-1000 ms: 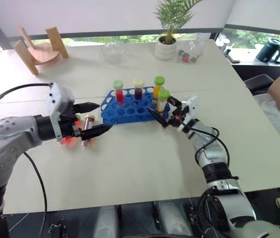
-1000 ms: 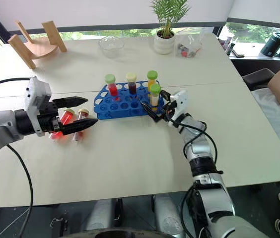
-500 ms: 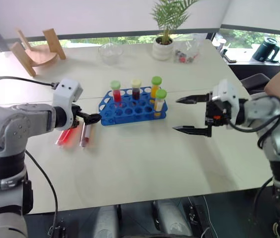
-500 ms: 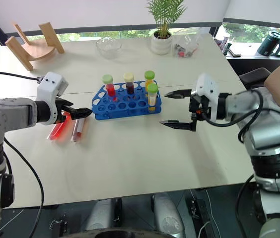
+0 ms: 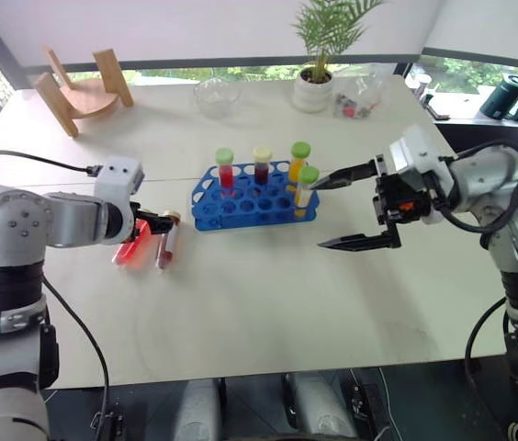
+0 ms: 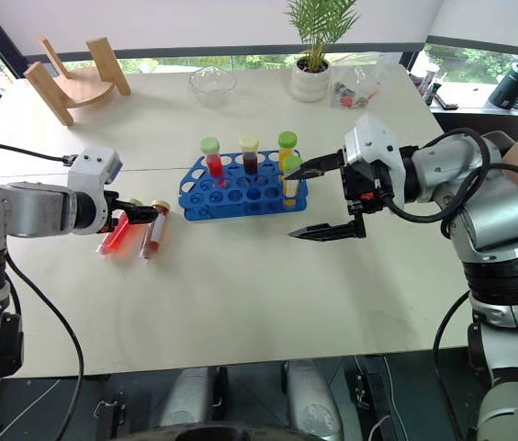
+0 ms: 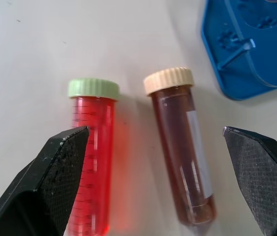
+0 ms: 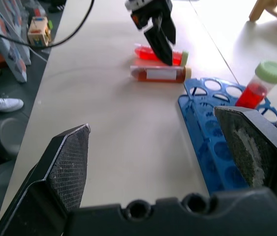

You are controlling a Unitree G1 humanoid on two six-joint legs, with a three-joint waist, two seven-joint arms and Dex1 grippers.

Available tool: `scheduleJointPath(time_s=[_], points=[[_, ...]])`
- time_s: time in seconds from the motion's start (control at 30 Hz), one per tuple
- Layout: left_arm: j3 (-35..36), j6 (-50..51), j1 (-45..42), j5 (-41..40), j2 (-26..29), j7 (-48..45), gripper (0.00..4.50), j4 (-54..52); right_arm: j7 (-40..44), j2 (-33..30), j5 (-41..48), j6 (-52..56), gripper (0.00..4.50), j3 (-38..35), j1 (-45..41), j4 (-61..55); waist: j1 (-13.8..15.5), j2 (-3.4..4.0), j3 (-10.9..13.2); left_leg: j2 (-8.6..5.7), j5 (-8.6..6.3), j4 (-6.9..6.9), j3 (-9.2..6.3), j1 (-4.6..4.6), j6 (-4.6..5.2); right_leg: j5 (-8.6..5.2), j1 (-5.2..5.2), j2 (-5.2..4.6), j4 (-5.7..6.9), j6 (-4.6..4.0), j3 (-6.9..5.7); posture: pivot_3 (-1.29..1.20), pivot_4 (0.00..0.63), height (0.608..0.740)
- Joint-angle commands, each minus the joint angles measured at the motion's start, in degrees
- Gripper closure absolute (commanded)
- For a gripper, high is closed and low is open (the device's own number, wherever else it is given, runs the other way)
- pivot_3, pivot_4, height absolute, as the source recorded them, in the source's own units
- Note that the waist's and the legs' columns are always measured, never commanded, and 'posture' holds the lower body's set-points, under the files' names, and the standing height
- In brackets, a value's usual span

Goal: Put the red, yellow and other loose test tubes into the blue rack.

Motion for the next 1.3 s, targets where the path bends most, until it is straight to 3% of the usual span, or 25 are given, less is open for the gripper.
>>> scheduleJointPath(time_s=[0.03, 0.3, 0.57, 0.67, 0.87, 1.03, 1.3], points=[[1.58, 0.50, -0.53, -6.67, -0.29, 6.23, 0.00, 0.56, -0.56, -0.21, 1.44, -0.42, 0.04, -2.17, -1.57, -2.46, -0.01, 0.00, 0.00, 0.00, 0.00, 0.00, -0.01, 0.00, 0.00, 0.00, 0.00, 0.00, 0.00, 0.00, 0.00, 0.00, 0.150, 0.740], [2.23, 0.50, 0.46, -12.54, -3.02, 16.03, 0.00, 2.48, -2.27, -0.38, 1.61, -0.64, 0.04, -3.00, -0.10, -3.93, -0.07, 0.00, 0.00, -0.01, 0.13, -0.03, -0.01, 0.00, -0.23, 0.01, 0.00, 0.01, 0.02, 0.00, 0.00, 0.00, 0.150, 0.740], [3.27, 0.50, 1.34, -10.37, -7.28, 19.28, 0.00, 4.69, -3.46, -1.20, 1.67, -0.54, 0.04, -3.70, 0.94, -5.10, 0.02, -0.01, 0.00, -0.05, 0.19, -0.04, -0.02, 0.00, -0.33, 0.01, 0.00, -0.01, 0.02, 0.00, -0.01, 0.00, 0.150, 0.740], [4.34, 0.50, 1.67, -8.54, -9.36, 19.99, 0.79, 5.37, -4.14, -1.61, 2.24, 0.30, 0.00, -4.29, 1.31, -5.64, 0.05, -0.01, 0.00, -0.05, 0.19, -0.04, -0.03, 0.00, -0.33, 0.01, 0.00, -0.01, 0.02, 0.00, -0.01, 0.00, 0.150, 0.740], [6.93, 0.50, 2.78, -2.82, -12.40, 19.09, 3.69, 5.64, -4.71, -2.51, 2.25, 0.58, 0.00, -4.93, 2.18, -6.35, 0.04, -0.01, -0.01, -0.06, 0.20, -0.04, -0.03, 0.01, -0.35, 0.01, 0.00, 0.00, 0.03, 0.00, -0.01, 0.00, 0.150, 0.740], [9.95, 0.50, 1.65, -2.86, -12.09, 18.10, 3.70, 2.41, -5.16, -3.03, 2.40, 0.54, 0.00, -5.38, 3.20, -6.58, -0.01, -0.02, -0.02, -0.06, 0.24, -0.04, -0.04, 0.02, -0.42, 0.02, 0.02, 0.00, 0.03, 0.00, -0.01, 0.00, 0.150, 0.740], [17.28, -5.04, 0.25, -18.27, -7.58, 10.87, 3.70, -5.82, -8.13, -2.24, 2.07, 0.03, 0.00, -6.31, 5.56, -6.58, 0.02, -0.03, -0.02, -0.05, 0.25, -0.10, -0.06, 0.01, -0.43, 0.01, -0.01, -0.01, 0.03, 0.00, -0.02, 0.00, 0.150, 0.740]])
